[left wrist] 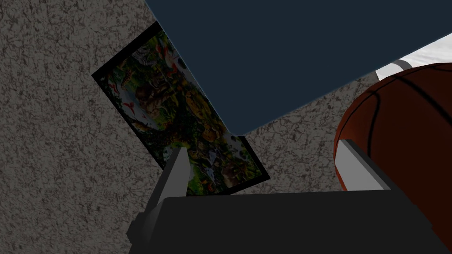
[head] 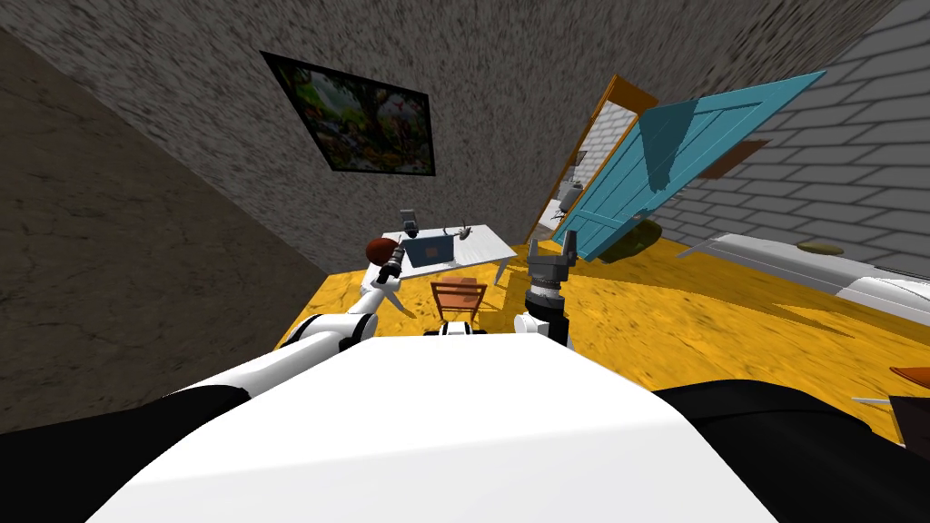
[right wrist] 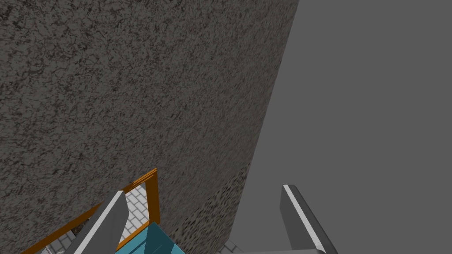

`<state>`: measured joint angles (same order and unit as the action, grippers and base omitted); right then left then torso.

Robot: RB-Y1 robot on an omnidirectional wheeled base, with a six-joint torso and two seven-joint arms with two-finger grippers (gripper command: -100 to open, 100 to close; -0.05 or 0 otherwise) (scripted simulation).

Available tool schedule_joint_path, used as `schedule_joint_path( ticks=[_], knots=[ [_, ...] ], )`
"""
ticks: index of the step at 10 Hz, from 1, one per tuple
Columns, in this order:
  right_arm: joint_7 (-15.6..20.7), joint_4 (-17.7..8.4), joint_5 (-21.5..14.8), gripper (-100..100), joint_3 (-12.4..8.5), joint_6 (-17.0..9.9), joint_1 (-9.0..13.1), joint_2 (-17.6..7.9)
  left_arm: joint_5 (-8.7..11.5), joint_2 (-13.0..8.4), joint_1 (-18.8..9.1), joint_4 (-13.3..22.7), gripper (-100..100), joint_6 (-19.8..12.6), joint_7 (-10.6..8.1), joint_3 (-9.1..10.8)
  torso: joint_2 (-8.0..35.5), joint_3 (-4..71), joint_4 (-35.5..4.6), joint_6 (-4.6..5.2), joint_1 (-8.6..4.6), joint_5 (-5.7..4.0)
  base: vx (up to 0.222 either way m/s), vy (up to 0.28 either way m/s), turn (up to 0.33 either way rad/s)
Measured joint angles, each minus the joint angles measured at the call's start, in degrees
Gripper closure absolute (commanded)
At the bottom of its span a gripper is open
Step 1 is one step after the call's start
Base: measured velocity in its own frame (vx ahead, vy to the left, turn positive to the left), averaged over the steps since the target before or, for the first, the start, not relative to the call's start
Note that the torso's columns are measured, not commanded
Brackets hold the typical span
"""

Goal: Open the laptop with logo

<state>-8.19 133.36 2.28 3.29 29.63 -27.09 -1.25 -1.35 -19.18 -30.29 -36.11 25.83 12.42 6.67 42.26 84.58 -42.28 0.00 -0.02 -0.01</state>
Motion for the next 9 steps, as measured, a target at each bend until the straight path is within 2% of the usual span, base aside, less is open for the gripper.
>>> schedule_joint_path(
  ticks=[5, 6, 7, 8, 9],
  knots=[
    [0.0, 0.0, 0.0, 0, 0.0, 0.0, 0.0, 0.0, -0.2, -2.3, -3.7, 5.6, -100, -0.9, 0.49, 0.38, 0.0, 0.0, 0.0, 0.0, -0.01, 0.0, 0.026, -0.022, -0.015],
    [0.0, 0.0, 0.0, 0, 0.0, 0.0, 0.0, 0.0, -0.2, -2.4, -3.7, 5.6, -100, -1.0, 0.46, 0.38, 0.0, 0.0, 0.0, -0.01, 0.05, 0.02, 0.064, -0.006, 0.227],
    [0.0, 0.0, 0.0, 0, 0.0, 0.0, 0.0, 0.0, 0.0, -2.2, -4.3, 5.9, -100, -0.9, 0.19, -0.77, -0.1, 0.0, 0.0, -0.05, 0.09, 0.02, 0.081, -0.013, 0.152],
    [0.0, 0.0, 0.0, 0, 0.0, 0.0, 0.0, 0.0, 0.0, -2.0, -3.4, 4.0, -100, -1.6, 0.0, -1.42, -0.1, 0.1, 0.0, 0.01, 0.04, 0.02, 0.09, -0.031, 0.183],
    [0.0, 0.0, 0.0, 0, 0.0, 0.0, 0.0, 0.0, 0.2, -1.7, -4.5, 5.5, -100, -1.0, -0.18, -2.67, -0.1, 0.1, 0.0, 0.01, -0.04, -0.01, 0.077, -0.029, 0.138]
  ],
)
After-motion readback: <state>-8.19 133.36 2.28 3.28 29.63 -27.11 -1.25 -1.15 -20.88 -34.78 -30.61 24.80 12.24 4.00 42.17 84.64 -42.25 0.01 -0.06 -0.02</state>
